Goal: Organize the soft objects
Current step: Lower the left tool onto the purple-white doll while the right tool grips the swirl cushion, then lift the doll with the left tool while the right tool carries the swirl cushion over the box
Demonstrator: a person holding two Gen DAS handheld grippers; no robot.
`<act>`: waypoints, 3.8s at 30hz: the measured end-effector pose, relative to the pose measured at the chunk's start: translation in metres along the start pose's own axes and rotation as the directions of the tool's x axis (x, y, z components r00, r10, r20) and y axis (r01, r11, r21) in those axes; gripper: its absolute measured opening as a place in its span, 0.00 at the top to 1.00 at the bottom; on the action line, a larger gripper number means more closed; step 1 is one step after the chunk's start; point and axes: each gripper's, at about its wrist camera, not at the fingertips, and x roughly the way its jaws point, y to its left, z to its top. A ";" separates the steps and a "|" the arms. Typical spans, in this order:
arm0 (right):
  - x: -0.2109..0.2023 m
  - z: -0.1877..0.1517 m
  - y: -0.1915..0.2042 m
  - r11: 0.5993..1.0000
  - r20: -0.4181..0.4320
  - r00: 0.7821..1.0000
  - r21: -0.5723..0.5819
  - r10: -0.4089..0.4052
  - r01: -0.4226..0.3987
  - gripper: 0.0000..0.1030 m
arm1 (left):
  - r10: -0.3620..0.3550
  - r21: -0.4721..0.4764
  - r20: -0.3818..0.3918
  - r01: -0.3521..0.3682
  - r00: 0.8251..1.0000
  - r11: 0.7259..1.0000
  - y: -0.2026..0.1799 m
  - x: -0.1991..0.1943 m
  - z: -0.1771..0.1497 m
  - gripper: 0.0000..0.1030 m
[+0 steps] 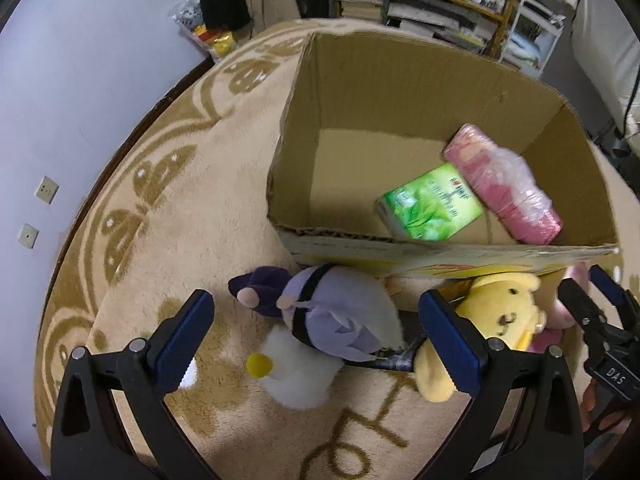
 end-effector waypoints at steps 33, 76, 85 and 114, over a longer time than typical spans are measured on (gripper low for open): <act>0.019 -0.007 -0.007 1.000 -0.094 0.996 0.019 -0.003 0.004 0.40 | -0.128 -0.055 -0.088 0.124 0.988 0.991 0.010 0.028 -0.011 0.46; -0.129 0.023 0.051 0.985 0.375 0.919 -0.162 0.120 -0.062 0.45 | -0.075 -0.017 0.518 0.098 0.852 0.995 0.009 -0.145 -0.018 0.46; -0.114 0.039 0.060 0.979 0.393 0.909 -0.192 0.138 -0.066 0.45 | -0.080 -0.013 0.516 0.102 0.853 0.995 0.003 -0.139 -0.002 0.46; -0.061 0.052 0.059 0.964 0.346 0.918 -0.240 0.191 -0.111 0.43 | -0.115 0.046 0.434 0.105 0.894 0.993 -0.013 -0.084 0.030 0.46</act>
